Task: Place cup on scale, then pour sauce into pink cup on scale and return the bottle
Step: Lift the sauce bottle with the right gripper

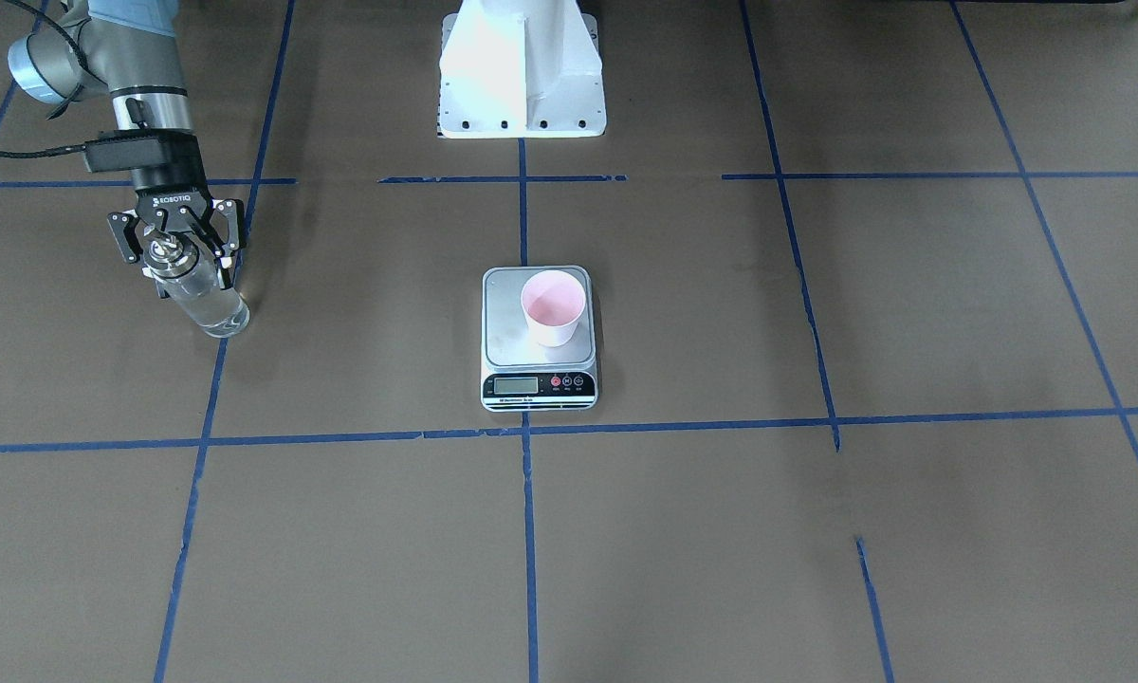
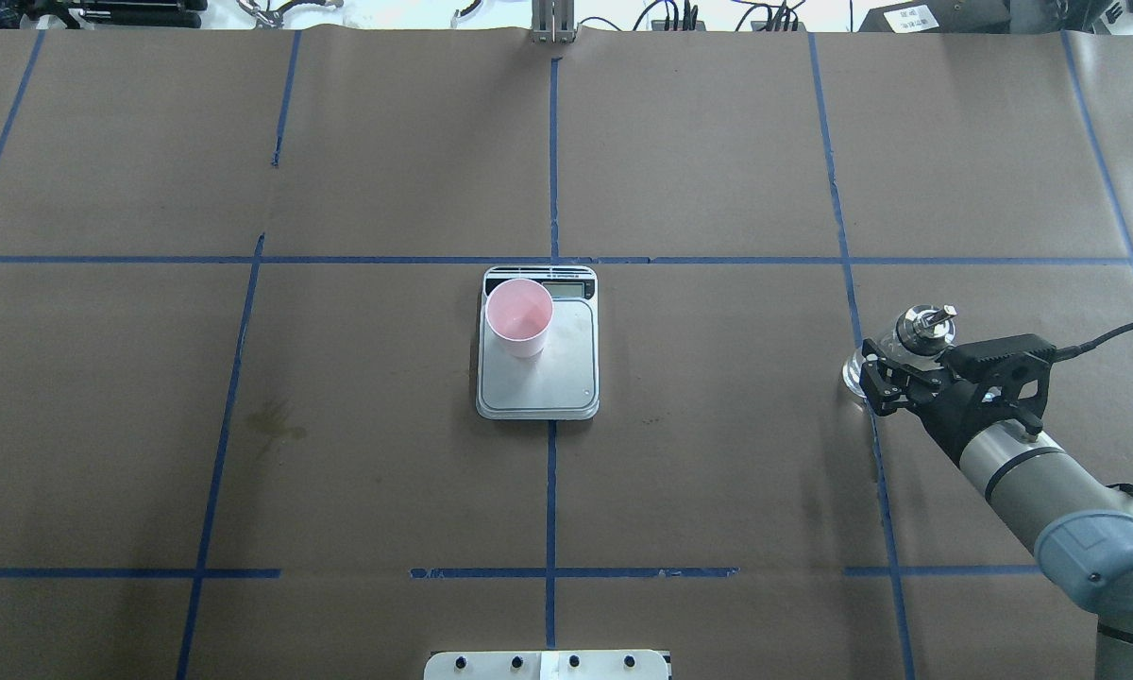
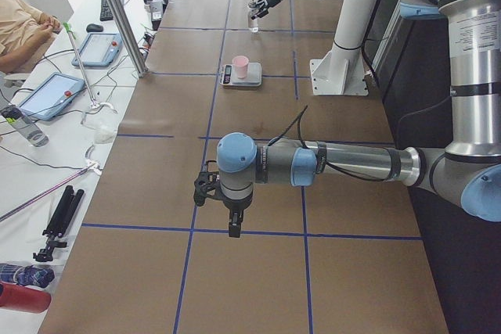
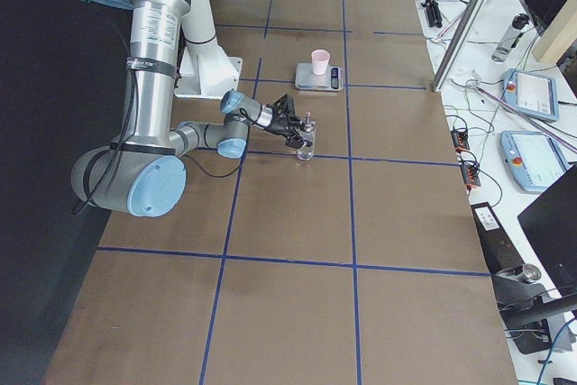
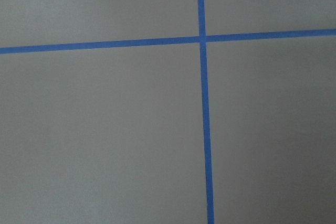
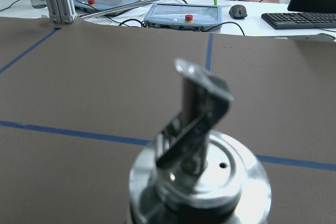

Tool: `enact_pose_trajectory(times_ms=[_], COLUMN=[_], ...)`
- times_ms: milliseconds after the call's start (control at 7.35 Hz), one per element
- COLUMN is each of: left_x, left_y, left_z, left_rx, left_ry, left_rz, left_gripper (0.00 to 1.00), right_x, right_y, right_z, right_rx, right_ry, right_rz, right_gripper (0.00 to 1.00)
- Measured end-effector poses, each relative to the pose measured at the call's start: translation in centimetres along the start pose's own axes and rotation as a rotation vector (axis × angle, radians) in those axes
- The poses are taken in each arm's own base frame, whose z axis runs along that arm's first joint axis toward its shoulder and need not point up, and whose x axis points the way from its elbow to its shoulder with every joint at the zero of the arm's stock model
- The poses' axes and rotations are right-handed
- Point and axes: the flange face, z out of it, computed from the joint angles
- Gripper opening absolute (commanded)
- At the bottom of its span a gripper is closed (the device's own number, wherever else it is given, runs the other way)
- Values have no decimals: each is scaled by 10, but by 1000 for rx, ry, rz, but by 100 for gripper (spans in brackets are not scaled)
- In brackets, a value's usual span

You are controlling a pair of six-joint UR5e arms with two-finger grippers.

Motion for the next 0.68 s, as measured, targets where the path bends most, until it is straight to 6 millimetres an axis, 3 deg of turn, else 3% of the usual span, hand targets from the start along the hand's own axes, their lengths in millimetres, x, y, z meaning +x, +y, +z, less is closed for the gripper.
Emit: enact_pose_trajectory(times_ms=[408, 680], left_x=[2, 2], left_y=[-1, 0], left_z=[0, 0], left_rx=[2, 1], left_ry=[15, 19], left_rz=[2, 0], left_gripper=[100, 100], right_x=[-17, -54], right_y=[-25, -49], right_z=[-11, -3], right_rx=[46, 80], right_ry=[-31, -44], right_rz=[24, 7], right_gripper=[0, 0])
